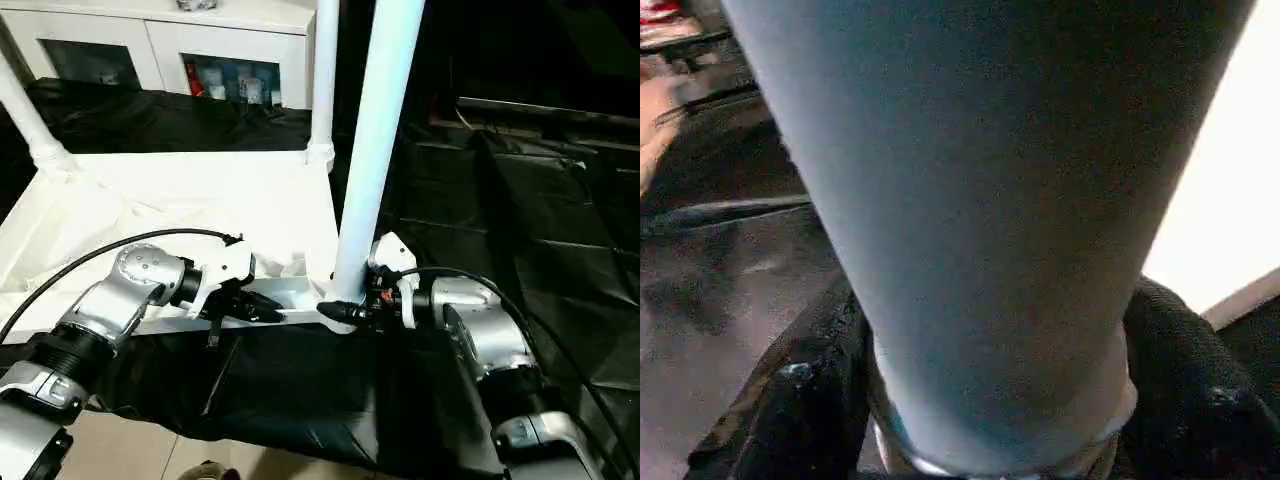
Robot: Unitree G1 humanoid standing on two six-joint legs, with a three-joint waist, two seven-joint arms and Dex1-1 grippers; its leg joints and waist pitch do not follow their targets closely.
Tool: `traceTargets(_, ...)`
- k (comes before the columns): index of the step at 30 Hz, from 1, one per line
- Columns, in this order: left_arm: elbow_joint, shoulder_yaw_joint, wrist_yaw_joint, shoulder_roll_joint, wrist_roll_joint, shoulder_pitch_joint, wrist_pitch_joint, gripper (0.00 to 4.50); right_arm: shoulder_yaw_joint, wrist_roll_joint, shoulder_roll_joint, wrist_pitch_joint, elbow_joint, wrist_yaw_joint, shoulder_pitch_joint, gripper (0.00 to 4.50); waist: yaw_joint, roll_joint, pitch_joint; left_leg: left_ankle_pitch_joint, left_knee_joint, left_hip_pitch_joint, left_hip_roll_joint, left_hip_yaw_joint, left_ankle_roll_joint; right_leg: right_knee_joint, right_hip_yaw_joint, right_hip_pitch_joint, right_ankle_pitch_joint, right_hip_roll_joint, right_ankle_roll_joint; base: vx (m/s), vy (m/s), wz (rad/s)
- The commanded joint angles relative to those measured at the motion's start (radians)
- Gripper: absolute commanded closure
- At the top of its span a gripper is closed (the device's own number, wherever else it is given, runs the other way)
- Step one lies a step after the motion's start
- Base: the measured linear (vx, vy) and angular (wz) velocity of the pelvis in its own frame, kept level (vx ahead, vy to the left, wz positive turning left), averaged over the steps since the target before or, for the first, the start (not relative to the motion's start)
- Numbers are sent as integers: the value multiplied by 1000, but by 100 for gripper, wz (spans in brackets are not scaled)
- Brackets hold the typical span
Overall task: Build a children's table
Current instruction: Insert table leg to table base
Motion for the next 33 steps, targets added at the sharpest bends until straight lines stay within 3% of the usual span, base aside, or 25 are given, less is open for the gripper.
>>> traceTargets(1, 7, -16, 65, -47, 15, -30, 9, 450, 19, -7, 48, -9, 18, -56, -5, 172, -8, -3, -66, -212, -69, 17, 25, -10, 16, -70, 34, 44, -154, -58, -254, 0, 0, 0)
traceTargets(5, 92, 27, 258, -123, 41, -88, 49, 450, -36, -82, 150, -24, 160, -391, -55, 173, -28, -5, -60, -267, -77, 21, 20, -16, -30, -88, 35, 38, -323, -60, -199, 0, 0, 0)
traceTargets(8, 134, 41, 348, -160, 51, -111, 63, 450, -56, -86, 195, -23, 194, -491, -65, 173, -29, -6, -62, -264, -76, 21, 20, -17, -25, -90, 36, 40, -318, -60, -189, 0, 0, 0)
traceTargets(9, 176, 57, 434, -204, 54, -130, 76, 450, -77, -94, 248, -33, 241, -603, -83, 173, -29, -4, -63, -252, -75, 20, 19, -15, -20, -88, 37, 39, -288, -59, -193, 0, 0, 0)
traceTargets(12, 214, 66, 487, -246, 54, -143, 72, 450, -86, -97, 300, -68, 287, -661, -100, 173, -32, -1, -63, -261, -75, 20, 16, -16, -20, -91, 35, 39, -284, -57, -193, 0, 0, 0)
traceTargets(13, 216, 64, 486, -249, 56, -142, 68, 450, -82, -100, 305, -75, 288, -659, -100, 173, -31, -2, -64, -258, -74, 19, 16, -16, -16, -90, 35, 40, -275, -57, -193, 0, 0, 0)
traceTargets(14, 220, 58, 477, -258, 60, -140, 57, 450, -70, -106, 318, -98, 291, -645, -99, 173, -29, 7, -65, -251, -74, 18, 17, -16, -10, -87, 36, 41, -252, -58, -197, 0, 0, 0)
traceTargets(15, 220, 57, 475, -258, 60, -139, 55, 450, -69, -106, 319, -100, 292, -642, -99, 138, -31, 2, -67, -246, -73, 17, 16, -15, -4, -86, 35, 43, -224, -55, -201, 0, 0, 0)
traceTargets(17, 201, 42, 416, -250, 57, -124, 32, 450, -84, -71, 326, -105, 274, -576, -91, 138, -30, 3, -67, -241, -73, 16, 17, -15, 8, -83, 35, 45, -191, -55, -213, 0, 0, 0)
traceTargets(19, 196, 40, 400, -245, 54, -121, 20, 450, -87, -65, 323, -104, 268, -567, -90, 101, -30, 4, -67, -243, -73, 16, 18, -15, 13, -82, 35, 46, -185, -55, -218, 0, 0, 0)
traceTargets(24, 164, 21, 302, -204, 41, -96, -24, 450, -91, -48, 280, -124, 226, -494, -88, 84, -35, 4, -70, -216, -72, 13, 19, -15, 24, -75, 34, 51, -131, -55, -235, 0, 0, 0)
traceTargets(27, 96, 14, 178, -145, 15, -55, -33, 450, -38, -50, 179, -120, 152, -302, -58, 84, -35, 0, -70, -194, -67, 9, 20, -13, 50, -69, 33, 57, -70, -53, -259, 0, 0, 0)
traceTargets(29, 62, 8, 105, -111, 0, -35, -45, 450, -4, -56, 119, -121, 116, -196, -37, 84, -30, 3, -69, -190, -65, 11, 24, -9, 63, -66, 33, 54, -51, -51, -273, 0, 0, 0)
traceTargets(33, 36, 1, 44, -86, -14, -21, -53, 450, 13, -54, 73, -117, 92, -114, -22, 84, -21, 2, -66, -225, -68, 19, 28, -8, 49, -73, 34, 46, -143, -55, -267, 0, 0, 0)
